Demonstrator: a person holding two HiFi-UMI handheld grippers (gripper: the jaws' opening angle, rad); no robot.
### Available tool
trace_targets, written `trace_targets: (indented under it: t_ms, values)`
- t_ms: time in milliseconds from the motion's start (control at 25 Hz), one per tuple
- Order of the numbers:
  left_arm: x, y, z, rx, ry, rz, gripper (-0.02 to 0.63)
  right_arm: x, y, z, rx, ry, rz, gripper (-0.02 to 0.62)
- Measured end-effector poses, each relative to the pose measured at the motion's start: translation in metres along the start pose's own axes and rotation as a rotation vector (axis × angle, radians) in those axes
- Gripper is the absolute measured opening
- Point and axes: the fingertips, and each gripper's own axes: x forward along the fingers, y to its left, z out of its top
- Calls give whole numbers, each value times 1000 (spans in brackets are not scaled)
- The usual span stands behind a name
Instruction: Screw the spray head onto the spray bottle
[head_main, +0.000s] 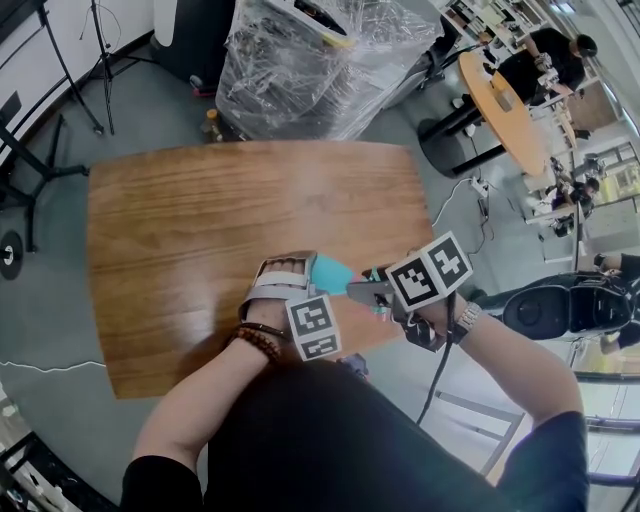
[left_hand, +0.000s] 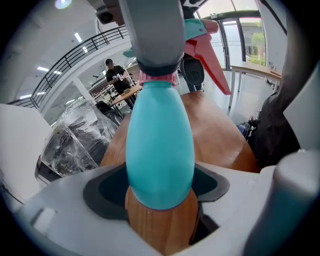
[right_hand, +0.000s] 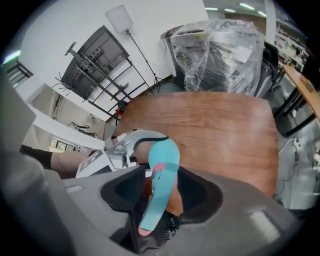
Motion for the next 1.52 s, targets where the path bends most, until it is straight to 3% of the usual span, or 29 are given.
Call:
trace_targets:
  t_ms: [160,280,360,520,560,640,760,920,1040,1160,1240,1400,1520]
  values:
    - [1,-2,-2,-37,-44,-34,400,-24,11,10,-194,-65,-4,247]
    - [0,1,-7,-49,-70,-62,400,-58,29,21,-468,-144,-14,247]
    - [-2,2,-9,-43,-93,-90,400,-80,40,22,-796,-142,-106,247]
    - [-7,-2,-10,-6,-140,-169,401,-89,31,10,-1618,16,-522,242]
    - [-9,-4,-9,3,-148,-190,401,-85,28,4,-1791,66,-587,239]
    - [-12,-6,-5,23,-162,-229,401,-71,29,-6,-2044,110,-634,239]
    - [-16,-13,1,50,-181,-279,402,-53,43,-15,-2267,79,-627,239]
    - [-20,-28,6,76,-194,-331,402,-32,49,-33,-2435,97,-567,239]
    - [-22,-35,9,96,-199,-354,402,-19,45,-45,-2474,139,-504,238]
    - [-24,-35,13,111,-207,-358,402,-12,44,-49,-2487,154,-473,189]
    - [-25,-35,16,118,-216,-355,402,-11,43,-49,-2487,154,-474,148]
    - [-26,-37,19,130,-220,-342,402,-8,42,-50,-2461,157,-478,124]
    - [-23,-34,17,126,-215,-318,402,-8,44,-44,-2299,133,-465,123]
